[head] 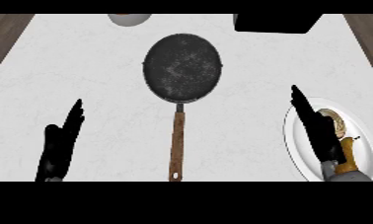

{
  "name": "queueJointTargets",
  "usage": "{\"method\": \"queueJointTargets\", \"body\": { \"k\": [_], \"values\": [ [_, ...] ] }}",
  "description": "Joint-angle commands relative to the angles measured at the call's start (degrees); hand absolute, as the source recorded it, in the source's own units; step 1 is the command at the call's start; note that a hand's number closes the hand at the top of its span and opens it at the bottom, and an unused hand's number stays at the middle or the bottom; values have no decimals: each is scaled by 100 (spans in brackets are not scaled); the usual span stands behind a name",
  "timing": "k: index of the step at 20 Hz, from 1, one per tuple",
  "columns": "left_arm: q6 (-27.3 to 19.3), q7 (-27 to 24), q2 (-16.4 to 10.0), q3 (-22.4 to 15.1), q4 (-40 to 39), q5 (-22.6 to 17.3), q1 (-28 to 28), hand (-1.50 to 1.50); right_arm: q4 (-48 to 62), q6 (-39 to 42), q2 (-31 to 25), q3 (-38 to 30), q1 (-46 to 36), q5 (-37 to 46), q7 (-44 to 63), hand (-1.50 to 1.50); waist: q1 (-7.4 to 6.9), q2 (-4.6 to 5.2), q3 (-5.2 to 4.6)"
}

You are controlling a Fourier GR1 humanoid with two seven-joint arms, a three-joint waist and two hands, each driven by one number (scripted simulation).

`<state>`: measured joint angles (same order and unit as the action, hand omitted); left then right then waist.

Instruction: Pick the cupcake from the plate and place it in the pan

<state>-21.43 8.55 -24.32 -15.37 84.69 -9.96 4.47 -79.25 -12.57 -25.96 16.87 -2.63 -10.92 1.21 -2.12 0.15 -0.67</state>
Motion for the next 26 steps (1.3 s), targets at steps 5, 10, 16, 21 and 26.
{"method": "queueJointTargets", "body": {
  "k": [5,10,16,21,26],
  "values": [
    [172,134,-766,729,-309,3,-414,0,-886,2121,-362,-744,-1049,-1478,-1067,-150,196,-20,88],
    [179,314,-846,801,-304,-51,-448,0,171,-219,-629,-2063,-643,-419,-1346,150,482,11,98],
    [822,208,-940,1093,-994,-273,-896,0,442,1902,-494,-2875,-8,-1742,-3246,-150,293,-3,71],
    [674,487,-737,957,-1006,0,-1176,0,-201,2144,-1432,-2966,215,-1308,-2664,-150,292,-20,62],
    [791,386,-908,1086,-858,-56,-947,0,-202,2092,-2487,-2892,266,-485,-1928,-150,183,-15,57]
  ]
}}
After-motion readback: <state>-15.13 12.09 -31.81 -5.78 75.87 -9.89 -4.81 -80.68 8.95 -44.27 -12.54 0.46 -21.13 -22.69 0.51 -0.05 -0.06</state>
